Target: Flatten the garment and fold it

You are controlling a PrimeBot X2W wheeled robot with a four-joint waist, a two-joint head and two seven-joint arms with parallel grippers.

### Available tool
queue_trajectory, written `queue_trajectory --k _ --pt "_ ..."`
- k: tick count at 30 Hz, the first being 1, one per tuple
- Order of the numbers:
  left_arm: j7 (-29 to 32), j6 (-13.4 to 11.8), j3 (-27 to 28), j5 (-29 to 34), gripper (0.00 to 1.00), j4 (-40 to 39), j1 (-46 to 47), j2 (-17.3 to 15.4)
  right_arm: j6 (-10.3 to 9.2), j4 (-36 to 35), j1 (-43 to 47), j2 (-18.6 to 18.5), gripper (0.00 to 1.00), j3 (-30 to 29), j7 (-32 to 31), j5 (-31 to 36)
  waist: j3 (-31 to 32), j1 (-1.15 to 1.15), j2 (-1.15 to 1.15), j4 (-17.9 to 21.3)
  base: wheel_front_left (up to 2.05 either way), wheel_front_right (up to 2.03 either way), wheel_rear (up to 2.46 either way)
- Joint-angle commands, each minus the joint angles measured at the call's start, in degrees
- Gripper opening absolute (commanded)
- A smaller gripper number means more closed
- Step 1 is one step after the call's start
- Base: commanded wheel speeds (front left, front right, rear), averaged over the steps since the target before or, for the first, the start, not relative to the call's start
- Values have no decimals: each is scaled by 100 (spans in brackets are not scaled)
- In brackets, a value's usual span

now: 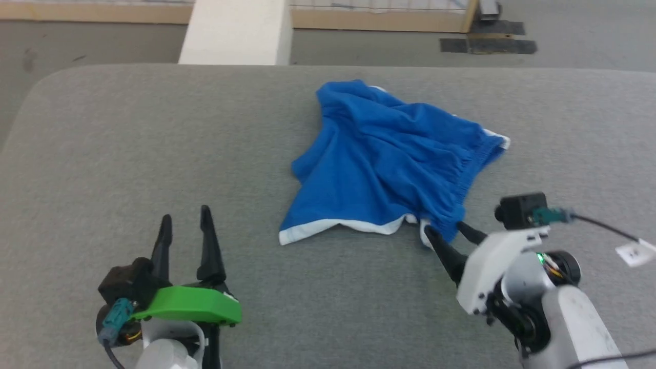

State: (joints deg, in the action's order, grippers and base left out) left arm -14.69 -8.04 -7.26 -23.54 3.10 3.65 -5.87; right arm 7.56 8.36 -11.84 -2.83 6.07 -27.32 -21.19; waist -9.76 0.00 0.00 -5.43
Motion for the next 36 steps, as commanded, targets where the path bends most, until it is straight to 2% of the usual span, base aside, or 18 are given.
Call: queue_trajectory --k 1,10,18,19,20,21,28,31,36 --pt "18 46 -52 23 100 -16 95 12 -8 158 -178 -5 100 29 -43 33 -132 0 0 -242 0 0 0" --pt "31 169 -233 -2 100 139 370 59 -8 1325 -799 -5 100 -144 -109 681 -453 0 0 -570 0 0 0" --pt "2 191 -201 -39 100 271 361 78 -8 1725 -609 -5 100 -251 -455 848 -477 0 0 -570 0 0 0" --pt "0 197 -194 -47 100 284 356 78 -8 1743 -577 -5 47 -206 -550 844 -474 0 0 -552 0 0 0" --pt "-1 208 -200 -52 100 303 355 73 -8 1748 -559 -5 16 -165 -622 839 -469 0 0 -535 0 0 0" --pt "-1 218 -208 -56 100 325 361 66 -8 1733 -551 -5 0 -101 -692 845 -470 0 0 -511 0 0 0" --pt "164 286 -328 -95 100 445 471 56 -8 1355 -617 -5 0 -17 -683 774 -405 0 0 -392 0 0 0" --pt "651 376 -537 -180 100 467 489 61 -8 1104 -602 -5 0 -52 -715 836 -341 0 0 -335 0 0 0" --pt "2007 543 -1130 -178 100 508 710 -18 -8 765 -523 -5 0 -146 -816 903 -291 0 0 -274 0 0 0"
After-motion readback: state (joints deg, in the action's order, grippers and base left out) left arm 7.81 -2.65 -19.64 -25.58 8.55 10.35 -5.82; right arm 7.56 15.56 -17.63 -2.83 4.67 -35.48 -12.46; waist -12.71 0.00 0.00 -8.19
